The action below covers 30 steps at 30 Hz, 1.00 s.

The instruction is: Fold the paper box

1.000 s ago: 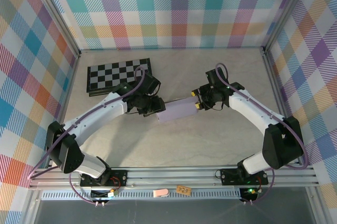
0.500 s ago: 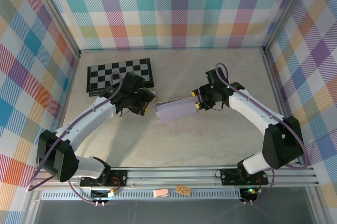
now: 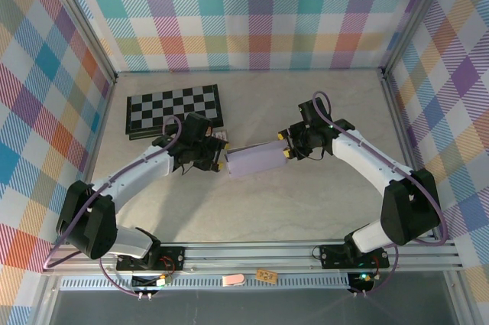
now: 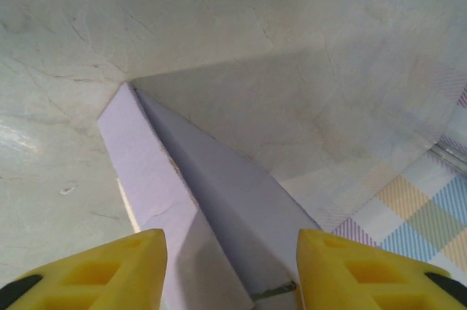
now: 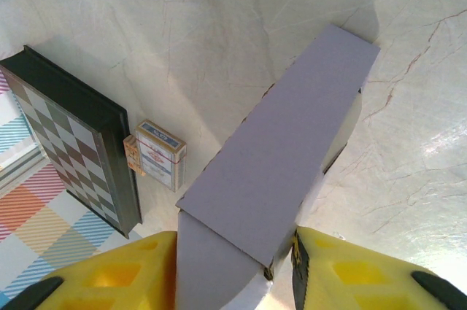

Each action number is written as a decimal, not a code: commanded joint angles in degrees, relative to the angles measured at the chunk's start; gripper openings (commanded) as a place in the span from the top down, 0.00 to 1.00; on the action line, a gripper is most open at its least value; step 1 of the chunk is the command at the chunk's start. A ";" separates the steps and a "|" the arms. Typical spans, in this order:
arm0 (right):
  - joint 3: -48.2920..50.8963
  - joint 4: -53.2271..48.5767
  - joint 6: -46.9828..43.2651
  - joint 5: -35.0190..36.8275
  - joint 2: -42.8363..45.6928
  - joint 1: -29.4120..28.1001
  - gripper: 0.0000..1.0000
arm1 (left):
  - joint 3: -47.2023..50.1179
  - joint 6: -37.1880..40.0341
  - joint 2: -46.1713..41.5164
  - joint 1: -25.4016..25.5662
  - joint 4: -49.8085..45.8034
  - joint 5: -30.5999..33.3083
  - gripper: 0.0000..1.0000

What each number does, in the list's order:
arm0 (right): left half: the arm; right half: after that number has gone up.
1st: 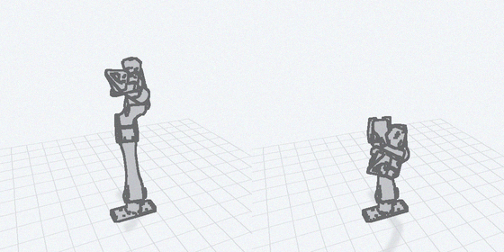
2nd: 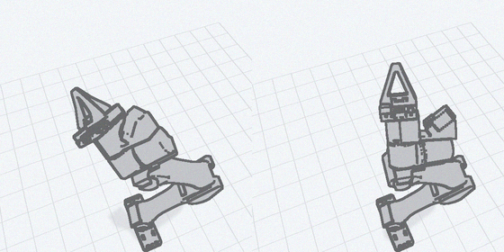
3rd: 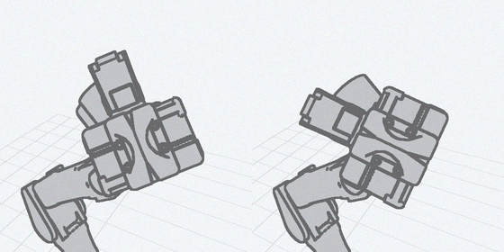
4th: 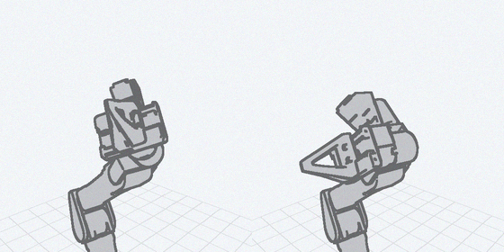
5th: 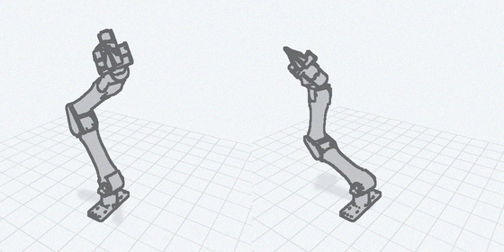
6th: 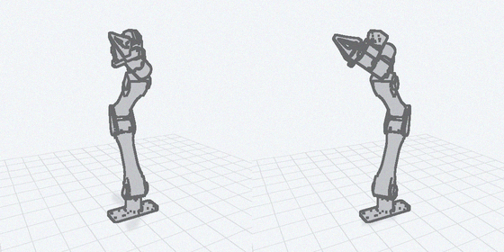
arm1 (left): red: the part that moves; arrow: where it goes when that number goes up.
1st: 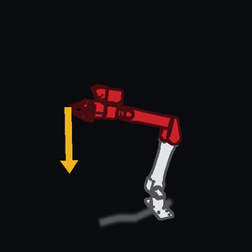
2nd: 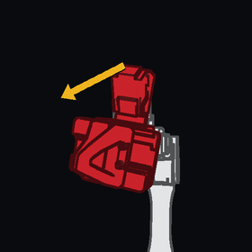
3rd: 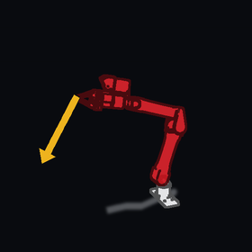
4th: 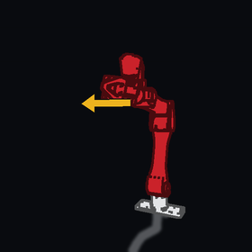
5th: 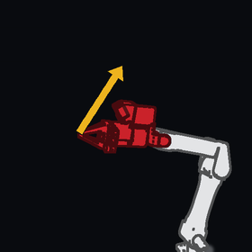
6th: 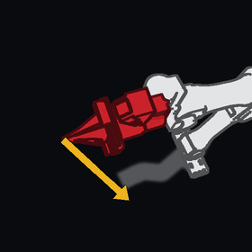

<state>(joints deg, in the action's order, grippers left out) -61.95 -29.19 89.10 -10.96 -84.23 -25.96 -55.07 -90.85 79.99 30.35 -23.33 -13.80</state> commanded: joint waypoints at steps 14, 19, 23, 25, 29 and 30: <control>0.70 -4.85 0.07 2.26 -1.64 -0.41 0.59 | 1.12 0.29 0.51 2.68 2.60 -2.70 0.70; 0.78 -4.74 0.14 2.35 -1.71 -0.41 0.59 | 0.53 1.90 0.70 3.71 1.41 -2.77 0.71; 0.87 -4.58 0.11 2.35 -1.91 -0.41 0.59 | -0.30 5.69 0.69 4.03 -0.13 -1.92 0.71; 0.89 -4.56 0.10 2.43 -1.99 -0.50 0.59 | -2.37 10.30 1.15 4.36 -2.62 -0.68 0.71; 0.87 -4.74 0.19 2.61 -2.08 -0.51 0.59 | -5.98 19.77 2.98 5.32 -7.09 1.16 0.71; 0.79 -4.74 0.28 2.70 -2.11 -0.51 0.59 | -6.02 21.68 3.10 5.57 -7.00 1.44 0.71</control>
<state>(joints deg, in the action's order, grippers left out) -62.06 -29.15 89.08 -8.82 -84.23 -25.89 -58.96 -77.69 81.93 34.30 -27.11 -12.25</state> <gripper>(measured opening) 0.409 0.289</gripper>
